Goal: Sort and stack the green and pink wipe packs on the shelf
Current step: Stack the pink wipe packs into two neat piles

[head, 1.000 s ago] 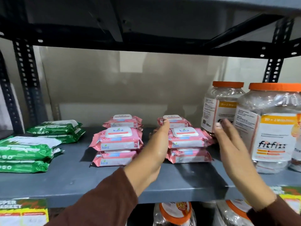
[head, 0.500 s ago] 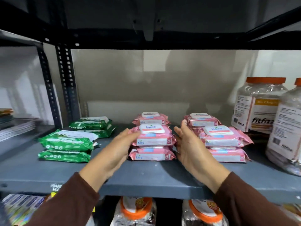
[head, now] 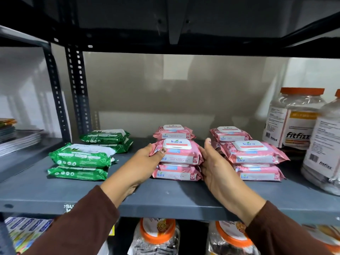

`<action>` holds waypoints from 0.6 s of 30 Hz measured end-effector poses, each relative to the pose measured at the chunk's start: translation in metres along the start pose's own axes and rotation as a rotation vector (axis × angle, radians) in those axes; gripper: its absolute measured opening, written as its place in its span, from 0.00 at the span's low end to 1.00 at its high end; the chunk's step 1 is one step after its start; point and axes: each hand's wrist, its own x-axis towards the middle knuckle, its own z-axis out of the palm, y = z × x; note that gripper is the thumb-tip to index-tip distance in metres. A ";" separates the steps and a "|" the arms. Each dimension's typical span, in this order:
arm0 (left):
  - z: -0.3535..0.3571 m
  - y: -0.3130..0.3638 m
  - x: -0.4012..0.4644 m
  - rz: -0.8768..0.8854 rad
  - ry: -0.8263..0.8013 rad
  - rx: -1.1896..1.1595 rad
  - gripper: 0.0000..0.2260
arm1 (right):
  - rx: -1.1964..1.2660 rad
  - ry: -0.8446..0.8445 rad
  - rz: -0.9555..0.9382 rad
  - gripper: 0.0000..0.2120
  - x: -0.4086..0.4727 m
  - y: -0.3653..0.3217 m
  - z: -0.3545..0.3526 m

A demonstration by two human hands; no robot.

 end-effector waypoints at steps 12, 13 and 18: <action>-0.002 -0.004 -0.002 0.004 0.031 -0.029 0.26 | -0.143 0.005 -0.063 0.24 -0.004 0.003 0.002; -0.003 -0.004 -0.003 0.008 0.032 -0.018 0.25 | -0.150 0.009 -0.059 0.24 -0.003 0.003 0.002; -0.002 -0.005 -0.005 -0.007 0.000 0.033 0.06 | -0.193 0.067 -0.016 0.24 -0.002 0.003 0.003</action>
